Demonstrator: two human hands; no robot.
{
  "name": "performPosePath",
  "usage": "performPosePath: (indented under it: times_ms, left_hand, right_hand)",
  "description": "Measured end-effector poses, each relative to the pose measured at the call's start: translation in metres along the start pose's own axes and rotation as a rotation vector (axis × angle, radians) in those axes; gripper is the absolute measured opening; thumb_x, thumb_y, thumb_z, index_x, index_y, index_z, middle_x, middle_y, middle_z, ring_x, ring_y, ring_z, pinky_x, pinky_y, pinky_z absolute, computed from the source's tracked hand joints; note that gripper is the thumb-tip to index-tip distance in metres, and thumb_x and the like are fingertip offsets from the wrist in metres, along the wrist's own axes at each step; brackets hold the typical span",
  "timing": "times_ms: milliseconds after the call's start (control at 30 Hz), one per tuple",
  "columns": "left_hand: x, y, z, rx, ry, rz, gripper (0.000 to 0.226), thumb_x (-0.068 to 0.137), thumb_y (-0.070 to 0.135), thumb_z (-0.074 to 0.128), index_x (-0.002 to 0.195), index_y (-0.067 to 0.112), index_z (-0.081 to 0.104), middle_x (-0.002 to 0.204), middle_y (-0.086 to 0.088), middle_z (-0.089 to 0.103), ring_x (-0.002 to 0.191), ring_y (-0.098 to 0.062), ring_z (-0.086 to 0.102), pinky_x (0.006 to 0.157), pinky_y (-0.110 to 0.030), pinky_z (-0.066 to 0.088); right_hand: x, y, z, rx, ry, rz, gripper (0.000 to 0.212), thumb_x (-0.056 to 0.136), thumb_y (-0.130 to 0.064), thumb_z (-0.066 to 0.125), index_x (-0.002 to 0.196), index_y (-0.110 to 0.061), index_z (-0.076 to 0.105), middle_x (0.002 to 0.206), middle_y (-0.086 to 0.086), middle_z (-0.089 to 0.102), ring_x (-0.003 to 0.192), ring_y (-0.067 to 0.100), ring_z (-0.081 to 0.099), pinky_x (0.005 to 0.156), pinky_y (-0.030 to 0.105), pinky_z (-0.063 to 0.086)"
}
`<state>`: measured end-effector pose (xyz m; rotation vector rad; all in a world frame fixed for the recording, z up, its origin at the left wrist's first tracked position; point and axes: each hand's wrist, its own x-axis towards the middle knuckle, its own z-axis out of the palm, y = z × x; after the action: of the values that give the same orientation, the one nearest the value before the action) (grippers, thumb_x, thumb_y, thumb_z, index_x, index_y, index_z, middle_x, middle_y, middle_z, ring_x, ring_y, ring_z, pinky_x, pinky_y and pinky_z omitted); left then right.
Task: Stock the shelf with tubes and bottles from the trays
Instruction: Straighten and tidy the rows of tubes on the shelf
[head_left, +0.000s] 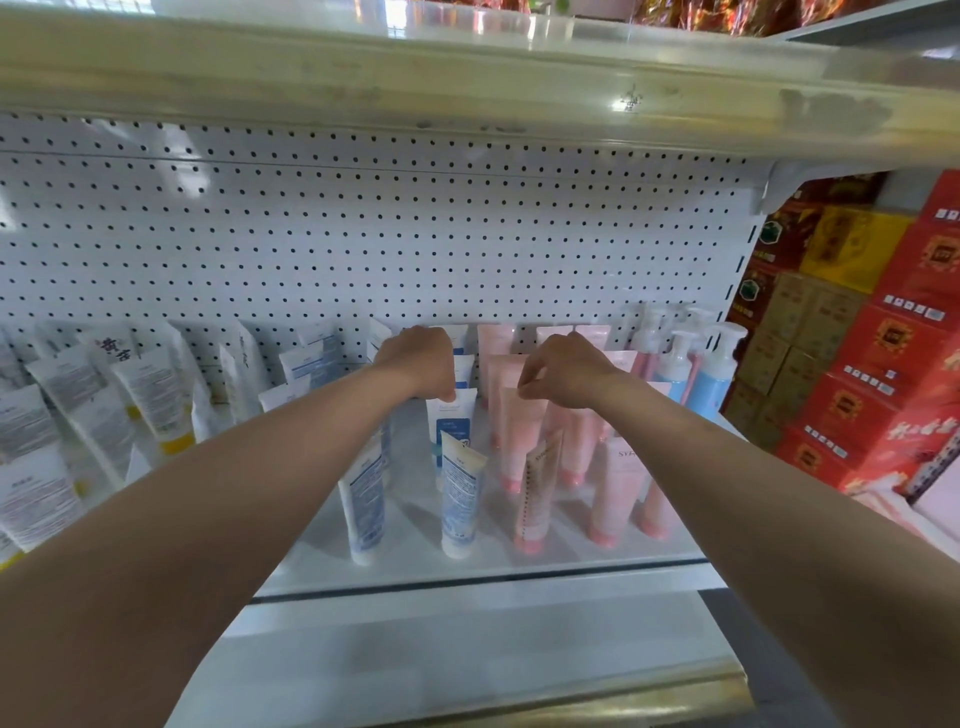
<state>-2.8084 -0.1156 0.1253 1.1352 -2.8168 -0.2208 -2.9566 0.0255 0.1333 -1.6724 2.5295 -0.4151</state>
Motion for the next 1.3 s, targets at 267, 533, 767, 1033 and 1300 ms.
performPosePath:
  times_ms: [267,533,767,1033,1300]
  left_hand:
    - [-0.004,0.008,-0.004,0.059,-0.007,-0.035,0.021,0.077,0.022,0.076,0.076,0.013,0.056,0.077,-0.001,0.056,0.08,-0.024,0.058,0.067,-0.03,0.044]
    - [-0.012,0.011,-0.003,0.083,-0.001,-0.081,0.031,0.079,0.024,0.073,0.068,0.016,0.045,0.08,-0.005,0.054,0.093,-0.026,0.06,0.071,-0.032,0.043]
    - [-0.021,0.009,-0.008,0.056,0.111,-0.098,0.038,0.079,0.05,0.074,0.088,0.017,0.06,0.082,0.002,0.054,0.108,-0.026,0.053,0.075,-0.033,0.041]
    - [-0.041,0.017,-0.013,0.037,0.129,-0.11,0.051,0.079,0.064,0.069,0.087,0.016,0.053,0.095,-0.001,0.054,0.115,-0.028,0.05,0.078,-0.033,0.038]
    - [-0.066,0.025,-0.011,0.068,0.124,-0.116,0.048,0.08,0.062,0.065,0.091,0.017,0.053,0.093,0.0,0.055,0.102,-0.026,0.054,0.072,-0.031,0.038]
  right_hand:
    - [-0.002,0.0,0.002,0.026,0.001,0.016,0.015,0.091,-0.027,0.069,0.102,-0.022,0.077,0.109,-0.002,0.071,0.108,0.016,0.06,0.081,0.025,0.045]
    - [-0.005,-0.001,0.001,0.026,-0.002,0.022,0.014,0.091,-0.029,0.069,0.102,-0.023,0.077,0.11,-0.003,0.072,0.099,0.013,0.054,0.08,0.025,0.042]
    - [-0.01,-0.003,-0.002,0.017,0.034,0.064,0.024,0.09,-0.043,0.07,0.105,-0.025,0.077,0.11,0.0,0.07,0.121,0.02,0.05,0.09,0.032,0.047]
    - [-0.023,-0.012,-0.014,-0.136,0.086,0.13,0.039,0.087,-0.057,0.065,0.095,-0.021,0.077,0.092,-0.001,0.062,0.118,0.024,0.041,0.086,0.033,0.049]
    - [-0.047,-0.017,-0.02,-0.179,0.08,0.17,0.044,0.084,-0.057,0.066,0.082,-0.014,0.059,0.079,-0.001,0.05,0.12,0.026,0.042,0.073,0.032,0.044]
